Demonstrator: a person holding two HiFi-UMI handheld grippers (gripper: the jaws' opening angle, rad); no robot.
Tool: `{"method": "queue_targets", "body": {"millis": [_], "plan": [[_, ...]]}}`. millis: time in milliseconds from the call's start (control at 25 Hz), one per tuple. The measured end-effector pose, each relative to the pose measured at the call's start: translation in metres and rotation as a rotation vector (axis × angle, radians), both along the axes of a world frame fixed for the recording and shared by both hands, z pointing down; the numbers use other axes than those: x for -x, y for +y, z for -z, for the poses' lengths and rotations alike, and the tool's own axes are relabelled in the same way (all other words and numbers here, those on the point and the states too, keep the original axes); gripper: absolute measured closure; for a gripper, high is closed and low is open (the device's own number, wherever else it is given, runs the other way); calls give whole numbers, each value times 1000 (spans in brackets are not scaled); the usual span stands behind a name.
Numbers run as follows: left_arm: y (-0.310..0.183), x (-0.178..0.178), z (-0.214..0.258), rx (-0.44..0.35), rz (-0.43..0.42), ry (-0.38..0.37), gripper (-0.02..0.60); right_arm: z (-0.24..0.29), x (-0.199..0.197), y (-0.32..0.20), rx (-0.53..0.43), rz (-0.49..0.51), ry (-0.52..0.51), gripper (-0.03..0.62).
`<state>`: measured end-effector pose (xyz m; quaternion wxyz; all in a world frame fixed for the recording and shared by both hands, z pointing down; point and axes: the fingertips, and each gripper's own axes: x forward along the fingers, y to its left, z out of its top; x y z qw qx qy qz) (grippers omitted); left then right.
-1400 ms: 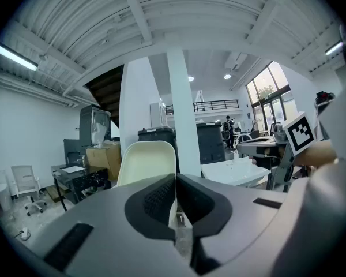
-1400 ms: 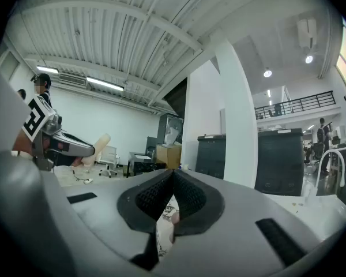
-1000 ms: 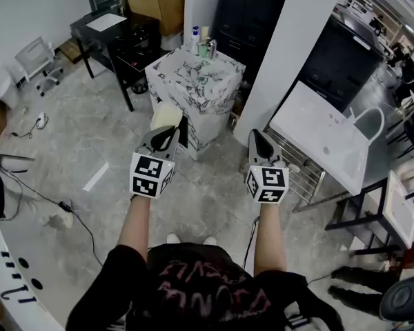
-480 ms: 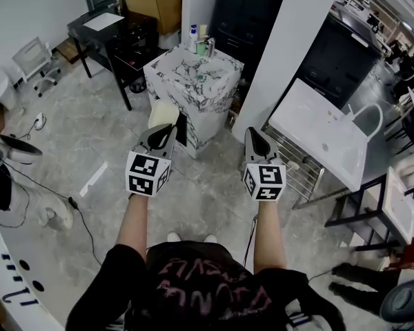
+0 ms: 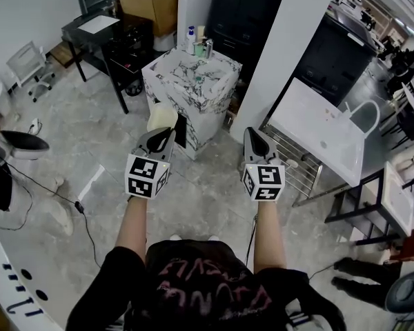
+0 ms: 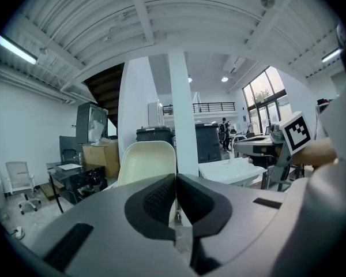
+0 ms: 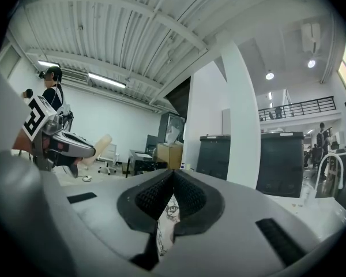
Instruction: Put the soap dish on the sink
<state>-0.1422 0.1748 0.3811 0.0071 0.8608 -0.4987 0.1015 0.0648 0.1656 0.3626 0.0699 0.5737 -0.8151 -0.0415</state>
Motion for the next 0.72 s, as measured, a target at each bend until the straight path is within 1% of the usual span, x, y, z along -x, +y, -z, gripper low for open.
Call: {"method": "queue_targets", "body": {"millis": [360,720], "plan": [[-4,17,-12,4,-42,-2,561,-15,12,6,13,-60,7,580],[-39,16,-16,2,-67,-11,561,-14,9,-29,0,-86,-7,580]]}}
